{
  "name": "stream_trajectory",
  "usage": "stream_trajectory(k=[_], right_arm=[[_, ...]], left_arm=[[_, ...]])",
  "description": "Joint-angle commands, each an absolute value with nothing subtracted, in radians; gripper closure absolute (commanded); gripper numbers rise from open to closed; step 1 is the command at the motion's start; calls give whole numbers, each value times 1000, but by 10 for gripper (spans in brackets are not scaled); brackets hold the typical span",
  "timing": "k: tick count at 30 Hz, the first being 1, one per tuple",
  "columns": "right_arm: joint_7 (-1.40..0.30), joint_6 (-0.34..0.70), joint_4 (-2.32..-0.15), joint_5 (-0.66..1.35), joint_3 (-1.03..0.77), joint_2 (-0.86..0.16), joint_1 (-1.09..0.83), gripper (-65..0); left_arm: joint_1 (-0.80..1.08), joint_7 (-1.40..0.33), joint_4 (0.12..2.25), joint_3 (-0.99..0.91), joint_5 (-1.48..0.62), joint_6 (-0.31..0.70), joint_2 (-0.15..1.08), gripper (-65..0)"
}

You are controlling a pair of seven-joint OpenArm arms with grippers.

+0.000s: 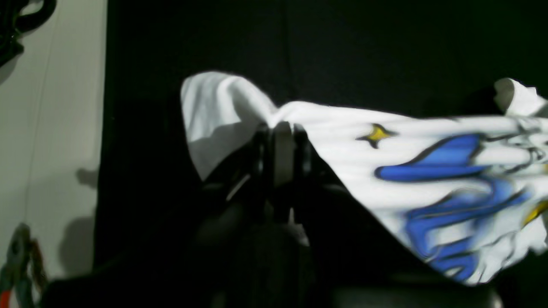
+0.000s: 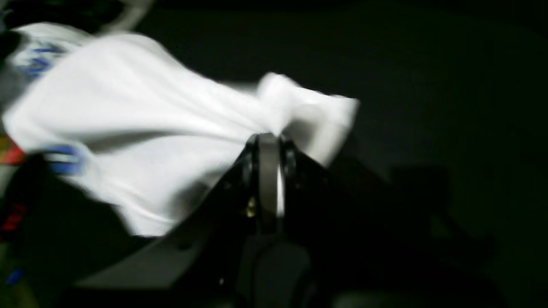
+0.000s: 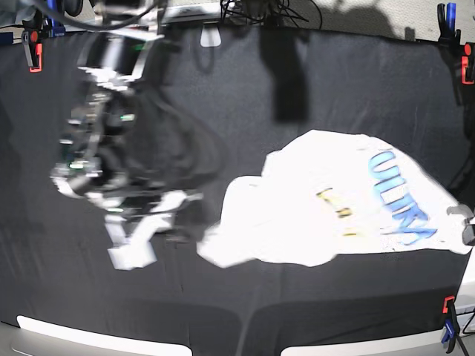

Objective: Layout the t-shirt on the table in an organized manner, then fold the t-shirt properly
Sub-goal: 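Grasp the t-shirt fabric with the right gripper and pull it away, then regrasp the t-shirt body with the right gripper near the print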

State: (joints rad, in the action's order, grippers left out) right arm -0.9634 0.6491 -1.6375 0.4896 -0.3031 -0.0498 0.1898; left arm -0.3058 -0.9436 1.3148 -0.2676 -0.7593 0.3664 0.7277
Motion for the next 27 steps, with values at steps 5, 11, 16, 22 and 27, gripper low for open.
stream_trajectory(k=[5, 11, 16, 22, 27], right_arm=[[-932, 616, -1660, 509, -375, -129, 263, 0], [-967, 614, -1658, 596, -413, -125, 270, 0], [-958, 678, -1658, 609, -210, -52, 271, 0], [-926, 680, -1658, 367, 202, 69, 296, 0], [-775, 514, -1642, 5, 466, 157, 297, 0]], left_arm=[[-332, -928, 1330, -280, -817, 360, 760, 0], [-332, -928, 1330, -280, -817, 360, 759, 0], [-332, -928, 1330, -280, -817, 360, 759, 0], [-332, -928, 1330, -280, -816, 363, 760, 0], [-332, -928, 1330, -280, -817, 363, 760, 0]])
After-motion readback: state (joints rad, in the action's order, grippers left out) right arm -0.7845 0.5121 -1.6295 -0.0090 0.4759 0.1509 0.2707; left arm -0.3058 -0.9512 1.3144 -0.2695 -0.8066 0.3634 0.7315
